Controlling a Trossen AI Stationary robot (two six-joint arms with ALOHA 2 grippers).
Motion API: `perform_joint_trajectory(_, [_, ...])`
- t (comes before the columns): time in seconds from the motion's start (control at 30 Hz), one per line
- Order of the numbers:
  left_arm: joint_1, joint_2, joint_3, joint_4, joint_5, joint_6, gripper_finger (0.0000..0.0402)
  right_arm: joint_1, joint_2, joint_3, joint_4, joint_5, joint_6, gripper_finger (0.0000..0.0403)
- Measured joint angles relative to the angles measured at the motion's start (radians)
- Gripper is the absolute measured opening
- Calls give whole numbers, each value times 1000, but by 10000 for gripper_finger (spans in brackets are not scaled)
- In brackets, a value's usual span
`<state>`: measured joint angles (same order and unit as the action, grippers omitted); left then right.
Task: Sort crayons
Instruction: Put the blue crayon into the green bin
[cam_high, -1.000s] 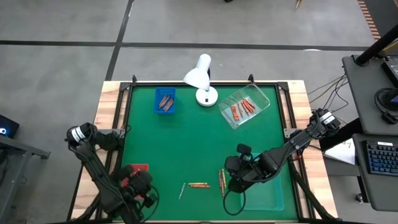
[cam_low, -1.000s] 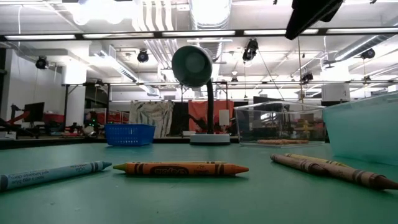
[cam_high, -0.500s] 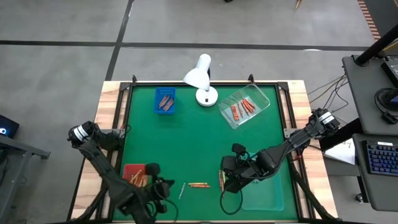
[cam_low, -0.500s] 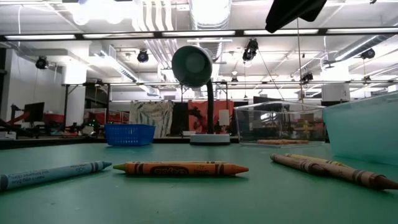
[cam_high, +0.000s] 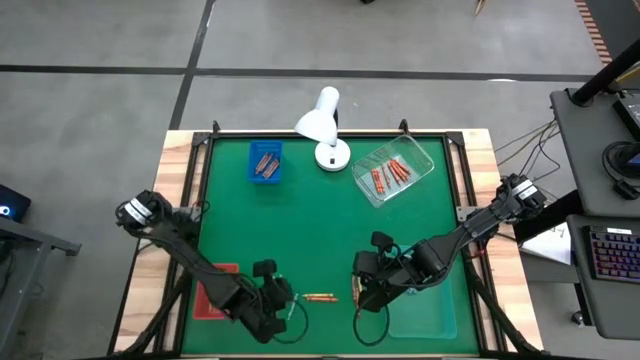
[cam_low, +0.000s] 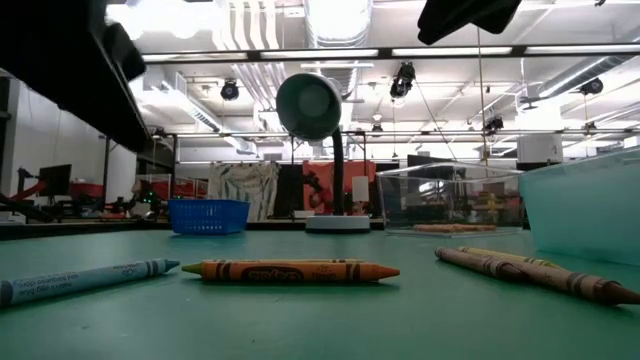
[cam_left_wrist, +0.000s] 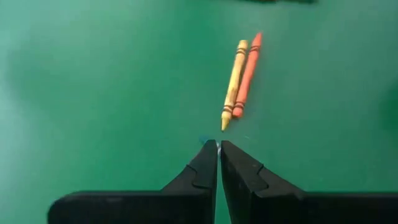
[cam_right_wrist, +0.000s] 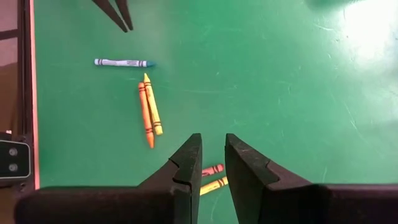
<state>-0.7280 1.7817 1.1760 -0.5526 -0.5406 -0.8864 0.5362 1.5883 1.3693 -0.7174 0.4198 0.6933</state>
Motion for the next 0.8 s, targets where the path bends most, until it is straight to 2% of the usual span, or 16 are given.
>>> perform_joint_trajectory(0.1, [5, 0, -7, 23, 37, -72, 4, 0, 0, 0, 0, 0, 7, 59])
perform_joint_trajectory(0.33, [-46, 6, -9, 49, 31, -42, 26, 0, 1, 0, -1, 0, 9, 59])
perform_joint_trajectory(0.53, [-68, 55, -10, 89, -43, -47, 89, 0, 1, 0, -2, 0, 3, 59])
perform_joint_trajectory(0.8, [-70, 125, -12, 135, -44, -160, 169, 0, 1, 0, -3, 0, 3, 59])
